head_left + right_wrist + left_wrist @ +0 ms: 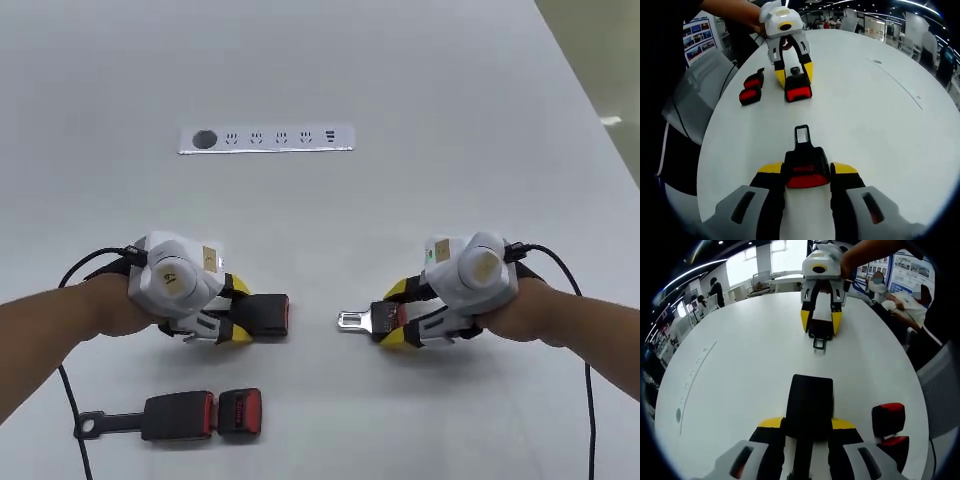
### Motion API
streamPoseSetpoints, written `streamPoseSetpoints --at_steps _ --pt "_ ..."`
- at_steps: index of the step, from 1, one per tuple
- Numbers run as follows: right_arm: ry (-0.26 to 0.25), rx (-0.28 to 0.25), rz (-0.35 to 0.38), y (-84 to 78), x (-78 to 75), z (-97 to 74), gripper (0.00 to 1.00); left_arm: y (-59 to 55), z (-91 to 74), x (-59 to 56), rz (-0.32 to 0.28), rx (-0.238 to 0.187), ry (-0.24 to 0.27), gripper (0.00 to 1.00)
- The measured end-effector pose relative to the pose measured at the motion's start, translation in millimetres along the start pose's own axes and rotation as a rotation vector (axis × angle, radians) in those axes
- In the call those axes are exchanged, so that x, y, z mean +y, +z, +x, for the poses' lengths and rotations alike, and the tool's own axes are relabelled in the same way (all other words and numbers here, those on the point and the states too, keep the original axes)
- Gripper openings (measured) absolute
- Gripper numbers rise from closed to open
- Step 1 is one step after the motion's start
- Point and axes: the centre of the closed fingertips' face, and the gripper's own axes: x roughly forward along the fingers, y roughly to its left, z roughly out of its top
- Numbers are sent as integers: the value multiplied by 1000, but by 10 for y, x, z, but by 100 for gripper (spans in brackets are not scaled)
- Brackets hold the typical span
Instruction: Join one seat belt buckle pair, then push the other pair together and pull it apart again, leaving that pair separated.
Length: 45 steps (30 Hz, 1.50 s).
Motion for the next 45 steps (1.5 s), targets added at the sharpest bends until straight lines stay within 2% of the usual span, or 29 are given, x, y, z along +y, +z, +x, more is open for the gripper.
streamPoseSetpoints --at_steps 14,27,38,45 --pt "23 -41 -18 256 28 193 33 35 -13 -38 -6 5 9 34" --pt "28 -73 -16 448 23 342 33 6 2 -25 -2 15 9 34" --pt "31 -99 -18 640 91 468 33 16 4 -33 0 8 10 34" --pt "28 -100 -20 637 73 460 33 25 8 -42 1 9 13 33"
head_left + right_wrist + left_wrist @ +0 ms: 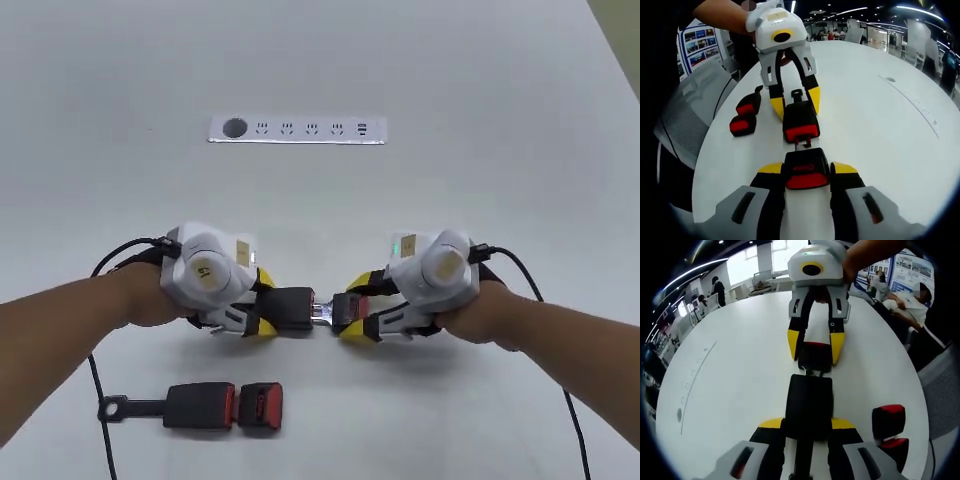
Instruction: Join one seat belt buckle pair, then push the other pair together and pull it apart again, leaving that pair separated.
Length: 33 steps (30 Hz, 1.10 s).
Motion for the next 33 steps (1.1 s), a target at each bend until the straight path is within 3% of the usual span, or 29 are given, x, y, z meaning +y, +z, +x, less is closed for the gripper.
streamPoseSetpoints --at_steps 11,19,33 --pt "-6 -11 2 39 34 114 32 4 19 1 43 13 -22 32" --pt "-19 -13 0 81 13 194 32 -4 22 6 41 17 -22 32" --pt "-23 -4 -4 76 34 188 32 -5 24 15 46 36 -23 32"
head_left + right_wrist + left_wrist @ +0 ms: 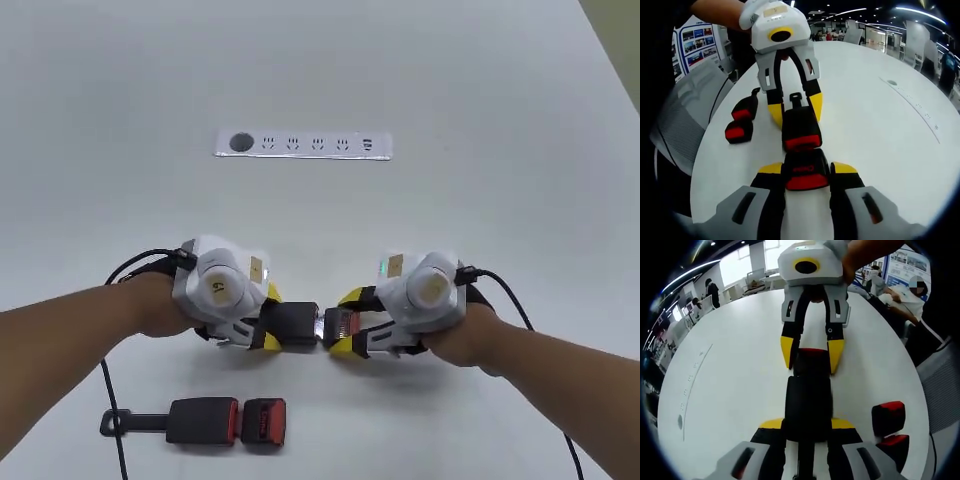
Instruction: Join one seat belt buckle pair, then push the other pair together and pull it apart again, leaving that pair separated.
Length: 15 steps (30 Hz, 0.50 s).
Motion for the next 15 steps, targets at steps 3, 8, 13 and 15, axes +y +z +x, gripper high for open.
streamPoseSetpoints --at_steps 3,8,13,15 --pt "0 -3 -1 -5 -8 10 32 1 -1 0 -1 -2 0 32" --pt "4 -6 -4 -1 3 7 32 9 -5 -5 0 -6 0 32" --pt "7 -9 -5 6 9 12 32 -3 -1 -1 0 -11 0 32" --pt "6 -9 -5 8 10 12 32 -1 -3 -3 -1 -15 0 32"
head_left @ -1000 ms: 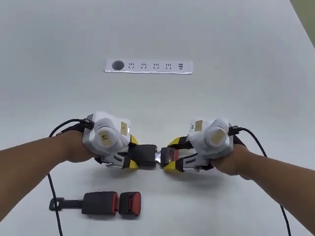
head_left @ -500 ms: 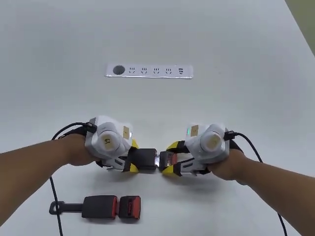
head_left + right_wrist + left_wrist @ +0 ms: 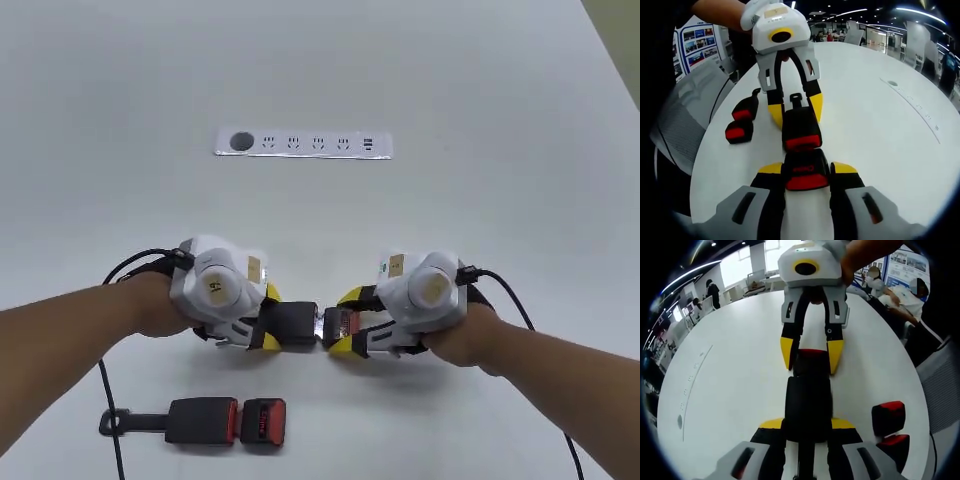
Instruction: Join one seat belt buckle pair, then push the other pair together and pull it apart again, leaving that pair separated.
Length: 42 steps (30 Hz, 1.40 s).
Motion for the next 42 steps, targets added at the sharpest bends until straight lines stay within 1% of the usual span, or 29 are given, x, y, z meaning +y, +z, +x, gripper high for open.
streamPoseSetpoints --at_steps 5,10,15,25,29,32,36,38,42 --pt "0 0 -1 -1 -3 -3 32 -8 3 1 10 -8 -2 32" --pt "0 -5 4 1 -5 -5 32 -1 -8 -3 21 -31 -9 33" --pt "2 -23 6 -2 -9 0 32 12 -19 -7 29 -58 -13 33" --pt "14 -46 0 3 -18 -28 32 25 -20 -13 54 -80 -27 33" --pt "20 -47 -3 -2 -20 -29 32 26 -29 -17 48 -90 -22 33" --pt "22 -50 -3 -1 -15 -39 32 22 -31 -16 39 -91 -16 33" --pt "25 -45 -7 -28 -26 -75 32 -41 -64 -22 34 -78 -19 33" --pt "24 -44 -4 -50 -31 -95 32 -30 -68 -19 29 -83 -15 33" --pt "18 -46 -1 -52 -28 -89 32 -21 -65 -14 27 -77 -13 33"
